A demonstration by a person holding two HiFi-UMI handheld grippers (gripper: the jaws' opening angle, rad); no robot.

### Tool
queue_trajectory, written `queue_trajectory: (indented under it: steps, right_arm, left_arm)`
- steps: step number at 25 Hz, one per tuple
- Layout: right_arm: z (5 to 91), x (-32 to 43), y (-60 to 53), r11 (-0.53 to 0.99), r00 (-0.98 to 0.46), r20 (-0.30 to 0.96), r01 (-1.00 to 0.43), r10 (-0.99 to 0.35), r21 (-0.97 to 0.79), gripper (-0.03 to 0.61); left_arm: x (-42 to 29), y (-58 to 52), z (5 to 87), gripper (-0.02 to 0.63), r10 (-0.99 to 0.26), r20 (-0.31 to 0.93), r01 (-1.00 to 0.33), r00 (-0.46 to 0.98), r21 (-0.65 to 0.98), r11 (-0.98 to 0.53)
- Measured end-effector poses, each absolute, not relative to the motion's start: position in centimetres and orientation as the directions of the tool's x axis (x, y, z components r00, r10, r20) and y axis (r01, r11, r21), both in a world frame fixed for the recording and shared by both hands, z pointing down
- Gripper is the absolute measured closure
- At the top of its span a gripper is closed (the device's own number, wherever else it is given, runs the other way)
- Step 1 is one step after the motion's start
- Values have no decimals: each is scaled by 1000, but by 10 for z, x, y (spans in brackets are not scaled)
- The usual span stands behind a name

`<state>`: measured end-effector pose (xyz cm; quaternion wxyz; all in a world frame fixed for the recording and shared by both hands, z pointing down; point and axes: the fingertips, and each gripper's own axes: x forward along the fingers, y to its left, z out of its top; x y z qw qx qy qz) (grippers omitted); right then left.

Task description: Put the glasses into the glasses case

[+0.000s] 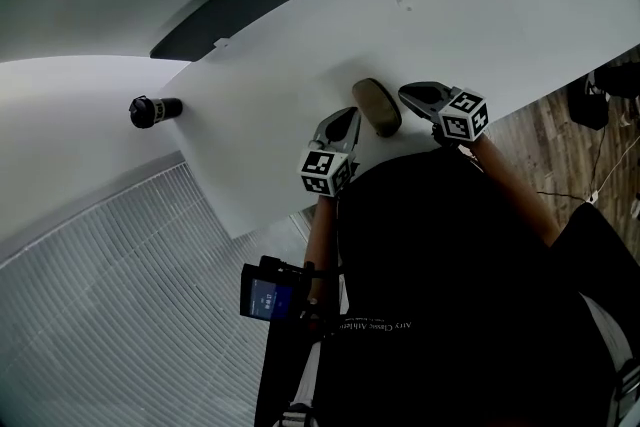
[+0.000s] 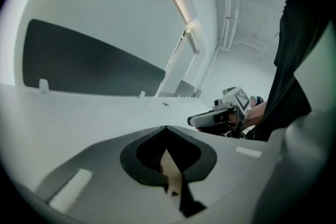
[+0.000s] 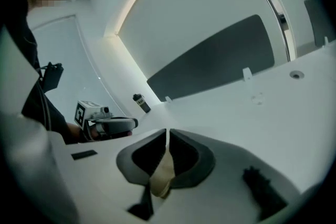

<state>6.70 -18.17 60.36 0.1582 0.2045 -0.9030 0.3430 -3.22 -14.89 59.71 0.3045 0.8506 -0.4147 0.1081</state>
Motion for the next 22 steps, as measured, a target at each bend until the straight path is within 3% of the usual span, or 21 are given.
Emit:
queue_trajectory:
  steps: [3, 7, 11, 22]
  right_arm:
    - [600, 55, -178, 762, -883, 400, -431, -245, -484, 569]
    - [655, 59, -172, 711, -801, 529, -544, -281, -445, 571]
    - [669, 76, -174, 654, -739, 582, -630, -338, -419, 571]
    - [669, 78, -176, 656, -724, 597, -642, -347, -397, 571]
  left_arm:
    - [-74, -140, 587, 606, -752, 420, -855, 508, 348, -384]
    - [-96, -117, 608, 606, -772, 467, -899, 431, 299, -322]
    - [-94, -112, 606, 606, -777, 477, -909, 411, 284, -306]
    - [-84, -116, 616, 606, -744, 499, -892, 445, 318, -320]
